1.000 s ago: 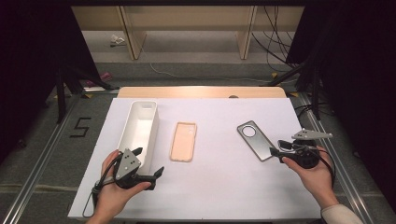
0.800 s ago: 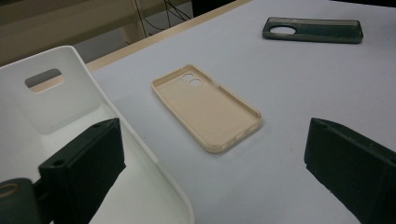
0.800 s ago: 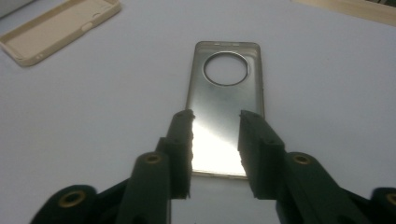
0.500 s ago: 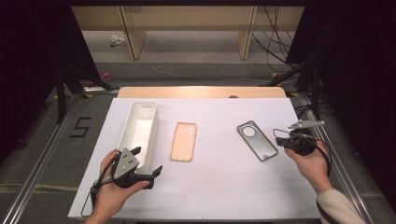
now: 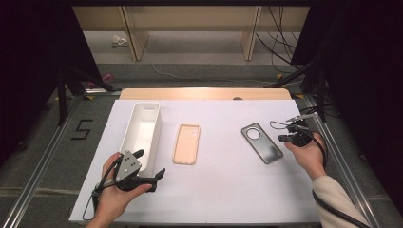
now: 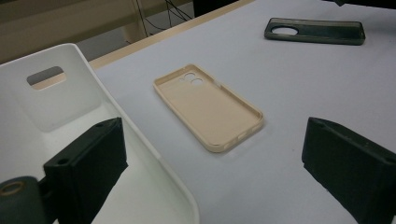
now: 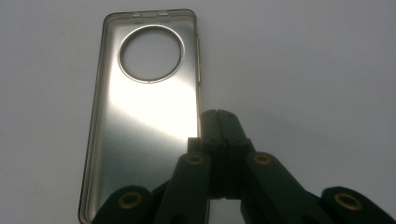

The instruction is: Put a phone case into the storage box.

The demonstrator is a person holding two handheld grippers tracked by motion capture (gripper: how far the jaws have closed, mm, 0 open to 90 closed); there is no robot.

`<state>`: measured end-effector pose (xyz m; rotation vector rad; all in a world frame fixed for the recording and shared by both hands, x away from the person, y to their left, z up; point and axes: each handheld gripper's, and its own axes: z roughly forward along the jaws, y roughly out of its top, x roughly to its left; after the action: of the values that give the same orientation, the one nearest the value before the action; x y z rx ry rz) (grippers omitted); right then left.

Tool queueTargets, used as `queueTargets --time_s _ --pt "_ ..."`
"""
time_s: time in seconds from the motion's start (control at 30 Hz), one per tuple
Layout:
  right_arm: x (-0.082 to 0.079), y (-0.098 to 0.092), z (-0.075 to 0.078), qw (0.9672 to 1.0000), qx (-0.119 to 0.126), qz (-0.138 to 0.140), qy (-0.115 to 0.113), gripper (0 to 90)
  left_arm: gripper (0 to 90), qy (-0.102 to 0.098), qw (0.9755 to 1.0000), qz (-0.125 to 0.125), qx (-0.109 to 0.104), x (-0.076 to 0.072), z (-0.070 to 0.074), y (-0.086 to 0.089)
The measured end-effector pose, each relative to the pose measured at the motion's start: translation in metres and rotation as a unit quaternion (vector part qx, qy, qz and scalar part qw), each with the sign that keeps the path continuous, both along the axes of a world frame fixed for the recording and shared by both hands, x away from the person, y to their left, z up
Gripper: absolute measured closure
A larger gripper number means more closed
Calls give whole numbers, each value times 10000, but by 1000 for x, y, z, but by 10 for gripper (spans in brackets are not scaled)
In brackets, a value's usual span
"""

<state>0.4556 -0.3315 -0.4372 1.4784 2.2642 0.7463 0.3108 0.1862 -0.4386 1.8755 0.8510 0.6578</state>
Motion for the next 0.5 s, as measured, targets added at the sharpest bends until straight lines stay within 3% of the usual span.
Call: queueTargets --time_s 0.3,0.5 --pt "6 -4 -6 9998 2 -88 199 900 62 -20 10000 -6 14 0 0 0" --pt "7 -6 -11 9988 -43 -164 451 900 63 -33 10000 -7 27 0 1 0"
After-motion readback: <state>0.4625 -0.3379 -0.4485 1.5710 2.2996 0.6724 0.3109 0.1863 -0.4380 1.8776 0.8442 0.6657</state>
